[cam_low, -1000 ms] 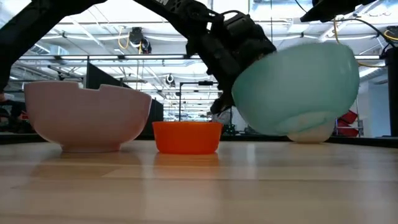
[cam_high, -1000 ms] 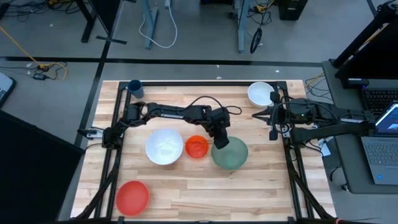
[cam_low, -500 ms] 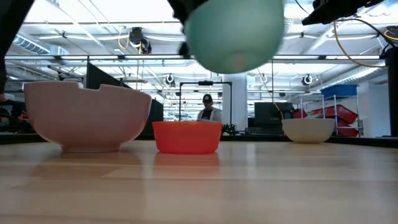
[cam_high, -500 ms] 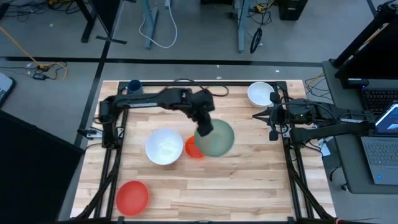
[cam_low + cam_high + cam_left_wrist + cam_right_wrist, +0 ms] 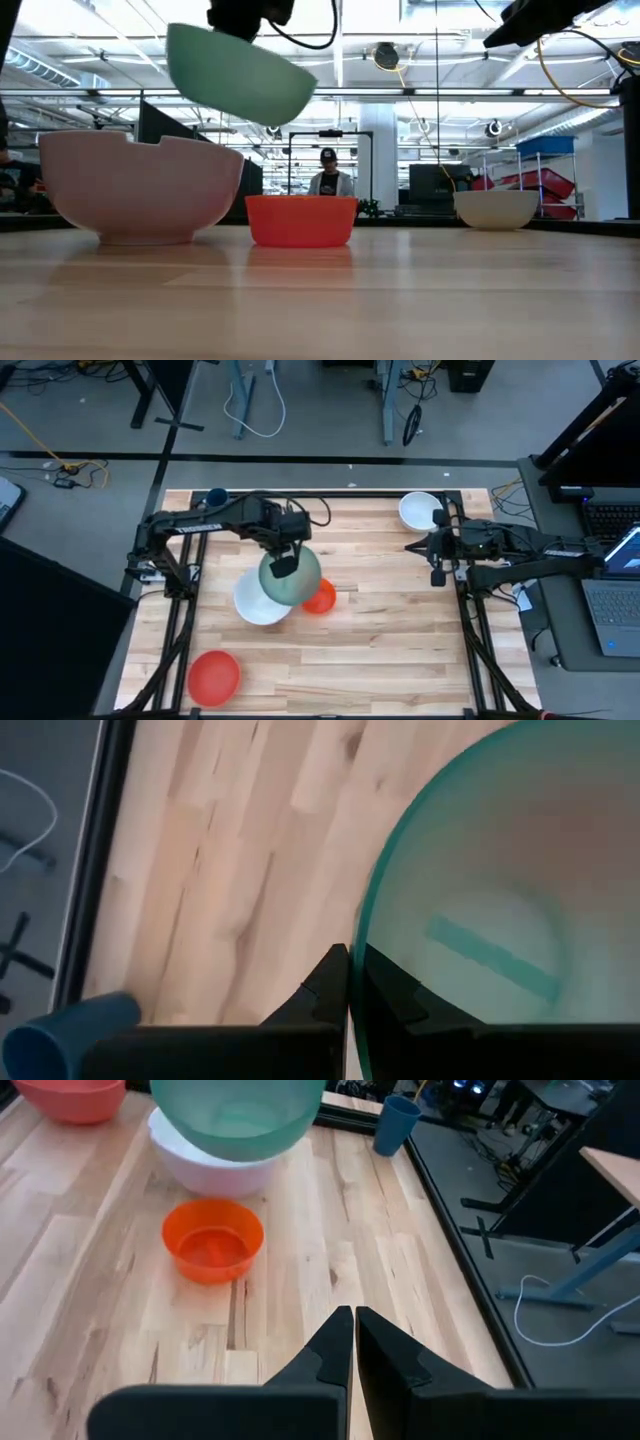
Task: Nest bowls inside each other
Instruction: Stack the green bowl on top of the bottom white bowl
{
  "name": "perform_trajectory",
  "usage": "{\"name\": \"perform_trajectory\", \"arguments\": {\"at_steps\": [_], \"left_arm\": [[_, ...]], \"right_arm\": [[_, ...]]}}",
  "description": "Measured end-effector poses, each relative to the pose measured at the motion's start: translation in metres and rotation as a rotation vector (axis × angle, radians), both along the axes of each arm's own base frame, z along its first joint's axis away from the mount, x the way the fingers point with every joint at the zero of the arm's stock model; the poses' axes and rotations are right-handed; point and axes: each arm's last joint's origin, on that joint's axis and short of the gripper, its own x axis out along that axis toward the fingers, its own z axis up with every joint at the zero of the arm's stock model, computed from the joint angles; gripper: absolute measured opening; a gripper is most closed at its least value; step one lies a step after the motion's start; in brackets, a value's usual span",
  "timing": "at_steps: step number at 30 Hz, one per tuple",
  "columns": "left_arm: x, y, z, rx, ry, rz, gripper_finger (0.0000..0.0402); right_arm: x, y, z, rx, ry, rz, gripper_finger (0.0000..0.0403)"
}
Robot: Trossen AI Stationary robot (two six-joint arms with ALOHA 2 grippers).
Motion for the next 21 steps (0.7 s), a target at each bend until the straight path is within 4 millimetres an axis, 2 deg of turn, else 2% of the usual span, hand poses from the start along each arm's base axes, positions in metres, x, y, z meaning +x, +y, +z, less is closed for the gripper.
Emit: {"name": "perform_trajectory", "arguments": {"at_steps": [6, 9, 15, 18, 21], "left_arm": [[-0.014, -0.01, 0.005, -0.018, 0.046, 0.014, 0.0], [-0.03, -0.017, 0.019, -0.021, 0.017, 0.021, 0.0], [-0.079, -0.024, 0.06, -0.01, -0.176, 0.082, 0.0], [-0.096, -0.024, 0.061, -0.004, -0.201, 0.122, 0.0], [-0.112, -0.025, 0.05, -0.02, -0.17, 0.138, 0.0]], "right_arm": [[0.006, 0.0, -0.001, 0.033, 0.001, -0.018, 0.0], [0.008, 0.0, -0.001, 0.037, -0.002, -0.02, 0.0], [0.014, 0.0, 0.001, 0.016, -0.033, -0.01, 0.0], [0.018, -0.001, 0.002, 0.006, -0.045, -0.009, 0.0], [0.022, -0.001, 0.002, 0.003, -0.052, -0.008, 0.0]]}}
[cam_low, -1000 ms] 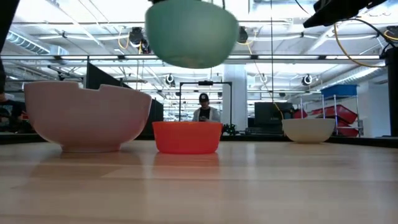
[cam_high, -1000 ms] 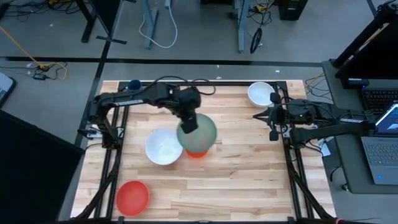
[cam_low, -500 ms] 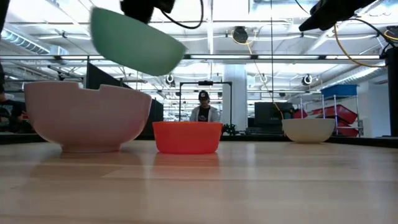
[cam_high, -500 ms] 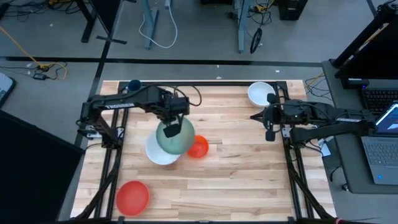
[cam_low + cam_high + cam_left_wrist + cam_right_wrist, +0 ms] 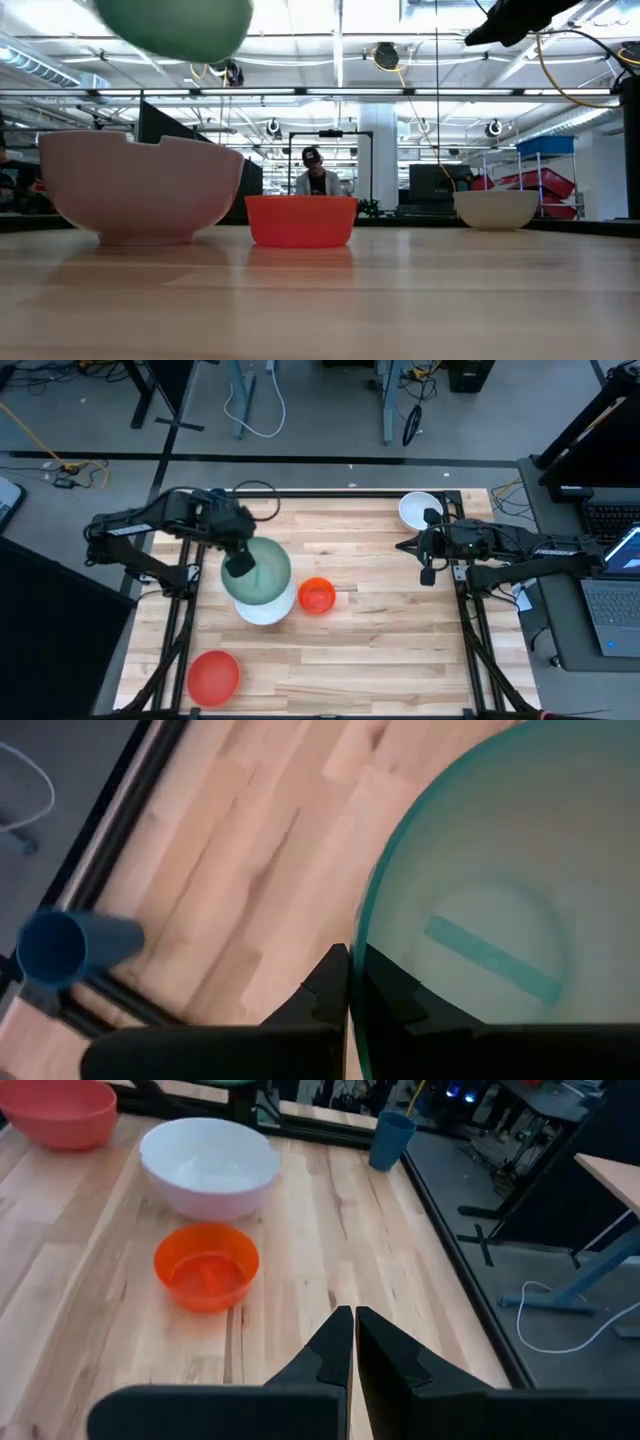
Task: Nest bowls inside each other
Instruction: Stack the green bowl on top of the bottom white bowl
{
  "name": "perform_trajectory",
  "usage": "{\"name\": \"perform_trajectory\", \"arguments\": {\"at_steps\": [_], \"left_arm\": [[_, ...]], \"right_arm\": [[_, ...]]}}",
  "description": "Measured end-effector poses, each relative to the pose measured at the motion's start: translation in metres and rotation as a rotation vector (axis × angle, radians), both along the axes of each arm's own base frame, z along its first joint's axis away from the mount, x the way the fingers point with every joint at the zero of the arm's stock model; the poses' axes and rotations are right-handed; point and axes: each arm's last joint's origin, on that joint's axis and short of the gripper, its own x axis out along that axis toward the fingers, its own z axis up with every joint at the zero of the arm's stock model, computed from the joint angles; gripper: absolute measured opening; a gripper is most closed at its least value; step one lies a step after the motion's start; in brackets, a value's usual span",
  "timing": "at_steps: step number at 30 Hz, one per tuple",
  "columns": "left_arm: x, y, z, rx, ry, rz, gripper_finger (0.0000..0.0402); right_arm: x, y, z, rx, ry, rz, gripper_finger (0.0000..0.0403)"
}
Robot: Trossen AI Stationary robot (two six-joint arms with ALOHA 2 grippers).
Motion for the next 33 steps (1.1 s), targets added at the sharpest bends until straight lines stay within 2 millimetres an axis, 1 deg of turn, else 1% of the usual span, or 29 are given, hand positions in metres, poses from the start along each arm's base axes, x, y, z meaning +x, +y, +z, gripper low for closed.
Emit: {"name": "perform_trajectory", "arguments": {"at_steps": [3, 6, 8, 11, 20, 23, 28, 30, 33], "left_arm": [[-0.011, -0.004, -0.021, -0.018, 0.064, -0.01, 0.0], [-0.013, -0.007, -0.046, -0.023, 0.118, -0.027, 0.0], [-0.01, -0.008, -0.06, -0.042, 0.102, -0.037, 0.0], [-0.005, -0.01, -0.076, -0.054, 0.03, -0.045, 0.0], [0.008, -0.011, -0.109, -0.039, -0.032, -0.103, 0.0], [0.005, -0.011, -0.12, -0.037, 0.012, -0.117, 0.0], [0.007, -0.009, -0.132, -0.023, 0.001, -0.139, 0.0], [0.01, -0.008, -0.135, -0.016, -0.029, -0.14, 0.0], [0.008, -0.005, -0.144, -0.014, -0.007, -0.128, 0.0]], "right_arm": [[0.003, 0.0, 0.0, 0.0, -0.009, 0.0, 0.0], [0.007, 0.0, 0.001, 0.0, -0.023, 0.0, 0.0], [0.009, 0.0, 0.001, -0.001, -0.028, 0.0, 0.0], [0.013, 0.0, 0.0, 0.0, -0.026, 0.0, 0.0], [0.024, -0.001, 0.0, -0.001, -0.046, 0.0, 0.0], [0.028, -0.001, 0.0, -0.001, -0.061, 0.001, 0.0], [0.031, -0.001, 0.001, -0.001, -0.074, 0.002, 0.0], [0.031, -0.001, 0.001, -0.001, -0.078, 0.002, 0.0], [0.031, -0.001, 0.001, 0.003, -0.083, 0.0, 0.0]]}}
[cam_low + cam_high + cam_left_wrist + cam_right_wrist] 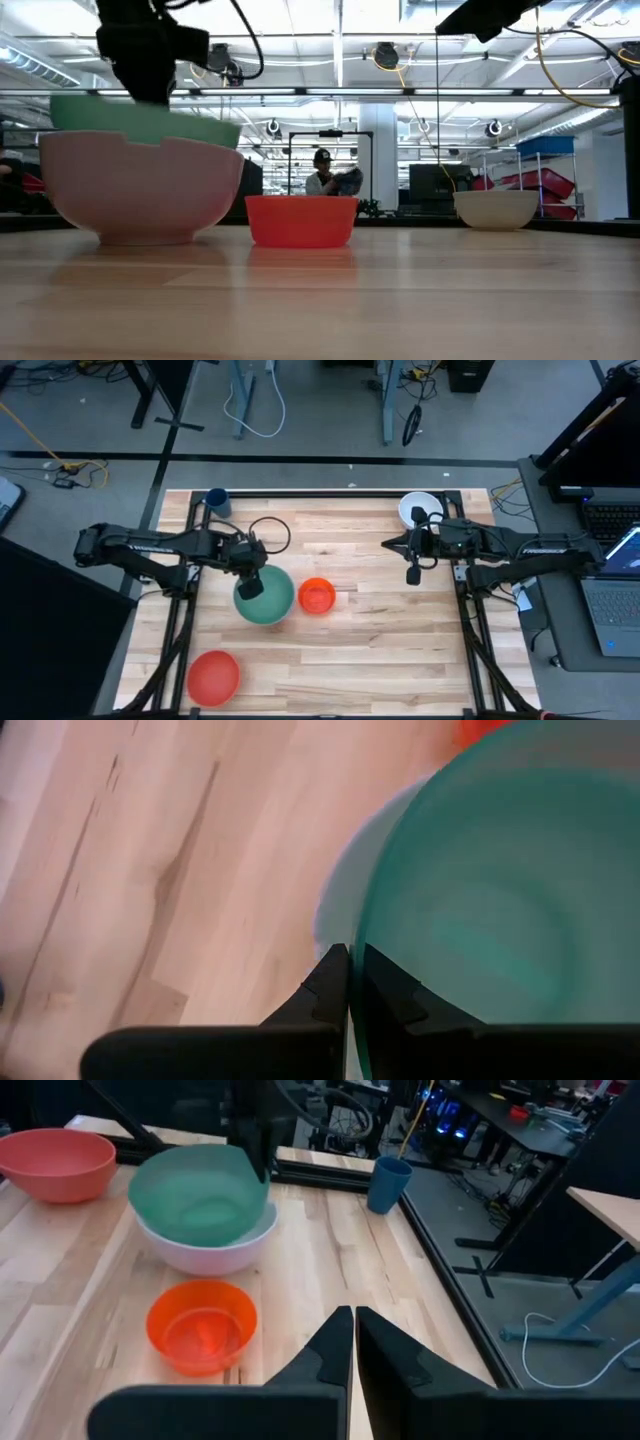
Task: Nest bowls inside each other
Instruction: Stack the green bowl on top of the bottom white bowl
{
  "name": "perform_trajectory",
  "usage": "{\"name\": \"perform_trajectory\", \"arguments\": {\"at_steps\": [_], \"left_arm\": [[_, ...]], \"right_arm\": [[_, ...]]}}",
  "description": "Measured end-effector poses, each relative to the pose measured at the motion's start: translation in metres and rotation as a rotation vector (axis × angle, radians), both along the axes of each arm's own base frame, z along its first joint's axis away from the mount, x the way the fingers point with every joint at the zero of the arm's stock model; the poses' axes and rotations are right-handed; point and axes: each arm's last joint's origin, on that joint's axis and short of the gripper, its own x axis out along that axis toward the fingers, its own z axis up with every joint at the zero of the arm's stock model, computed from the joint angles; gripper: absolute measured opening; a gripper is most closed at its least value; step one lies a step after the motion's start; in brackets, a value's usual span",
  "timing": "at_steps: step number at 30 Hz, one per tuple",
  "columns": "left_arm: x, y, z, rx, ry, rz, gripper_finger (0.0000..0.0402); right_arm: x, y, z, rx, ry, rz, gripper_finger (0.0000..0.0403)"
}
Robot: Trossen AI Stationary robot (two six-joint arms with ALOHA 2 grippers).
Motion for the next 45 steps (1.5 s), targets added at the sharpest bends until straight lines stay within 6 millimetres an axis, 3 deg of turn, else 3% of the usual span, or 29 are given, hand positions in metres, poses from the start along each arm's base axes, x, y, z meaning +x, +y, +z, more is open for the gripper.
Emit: {"name": "perform_trajectory", "arguments": {"at_steps": [11, 25, 32, 41, 45], "left_arm": [[-0.002, 0.002, -0.016, -0.002, 0.017, -0.011, 0.0006], [0.0, 0.001, -0.014, -0.036, -0.022, -0.045, 0.0135], [-0.001, 0.001, -0.013, -0.039, -0.024, -0.047, 0.0176], [-0.004, 0.002, -0.013, -0.009, 0.01, -0.044, 0.019], [-0.006, 0.002, -0.002, 0.004, -0.021, -0.041, 0.019]], "right_arm": [[0.004, 0.0, 0.0, 0.005, -0.012, 0.008, 0.0], [0.008, 0.0, -0.003, 0.003, 0.009, 0.008, 0.0], [0.012, -0.005, -0.007, 0.004, 0.034, -0.016, 0.0], [0.015, -0.012, -0.009, -0.002, 0.043, -0.052, 0.0], [0.016, -0.013, -0.01, -0.003, 0.046, -0.055, 0.0]]}}
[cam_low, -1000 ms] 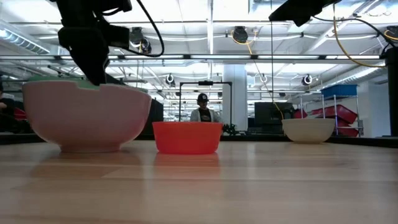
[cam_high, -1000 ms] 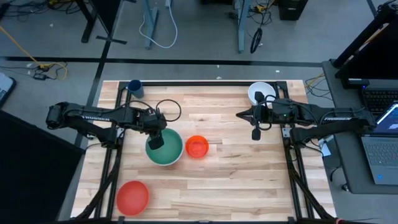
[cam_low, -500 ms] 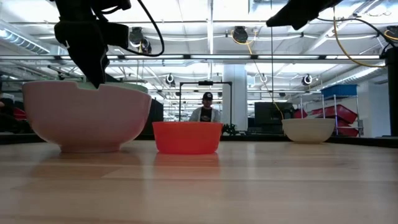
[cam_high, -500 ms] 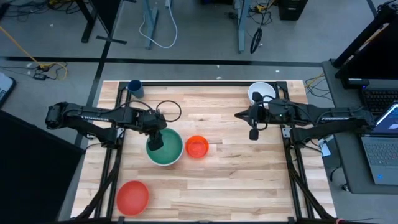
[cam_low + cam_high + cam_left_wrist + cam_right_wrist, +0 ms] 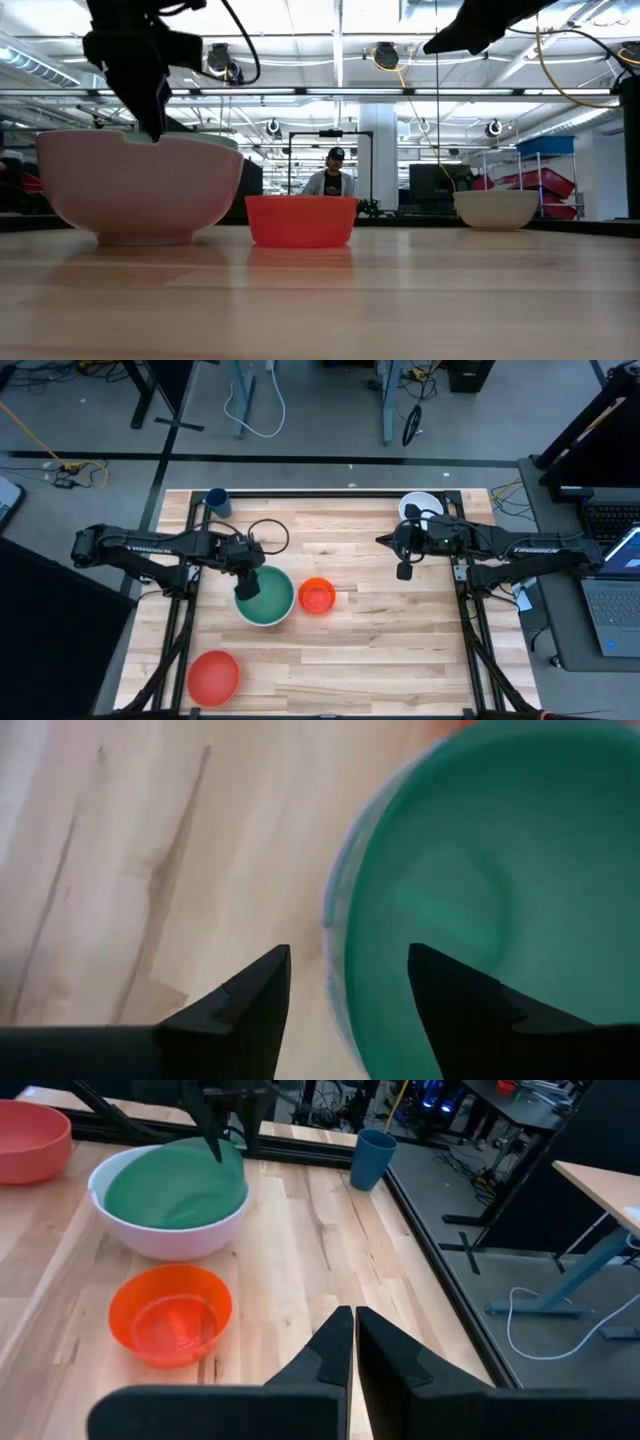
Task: Nest bowls inside each other
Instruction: Stack the green bowl on top of the bottom white bowl
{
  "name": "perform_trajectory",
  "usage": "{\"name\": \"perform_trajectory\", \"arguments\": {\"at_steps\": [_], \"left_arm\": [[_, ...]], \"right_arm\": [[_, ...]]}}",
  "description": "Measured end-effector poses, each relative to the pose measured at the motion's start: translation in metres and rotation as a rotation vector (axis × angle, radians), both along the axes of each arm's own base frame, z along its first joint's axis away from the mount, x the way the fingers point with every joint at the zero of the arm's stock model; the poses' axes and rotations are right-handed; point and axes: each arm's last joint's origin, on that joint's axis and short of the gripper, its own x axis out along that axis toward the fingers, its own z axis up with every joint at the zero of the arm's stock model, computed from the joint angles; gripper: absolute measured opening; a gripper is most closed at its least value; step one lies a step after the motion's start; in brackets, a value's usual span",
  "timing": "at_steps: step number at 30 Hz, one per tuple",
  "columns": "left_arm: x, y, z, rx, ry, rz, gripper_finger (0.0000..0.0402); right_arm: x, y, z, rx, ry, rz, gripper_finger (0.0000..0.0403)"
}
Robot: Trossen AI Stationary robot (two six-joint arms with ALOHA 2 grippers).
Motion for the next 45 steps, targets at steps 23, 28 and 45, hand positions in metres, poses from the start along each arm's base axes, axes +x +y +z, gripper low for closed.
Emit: {"name": "perform_trajectory", "arguments": {"at_steps": [23, 28, 45], "left_arm": [[-0.009, 0.018, 0.022, 0.015, -0.09, -0.083, 0.0006], [-0.011, 0.018, 0.016, -0.044, -0.078, -0.098, 0.0001], [-0.006, 0.015, -0.003, -0.094, -0.079, -0.108, 0.0001]], "right_arm": [[0.007, -0.001, -0.001, 0.0, -0.02, 0.0, 0.0], [0.007, -0.001, -0.001, 0.0, -0.018, 0.0, 0.0], [0.007, -0.001, -0.001, 0.0, -0.016, 0.0, 0.0]]}}
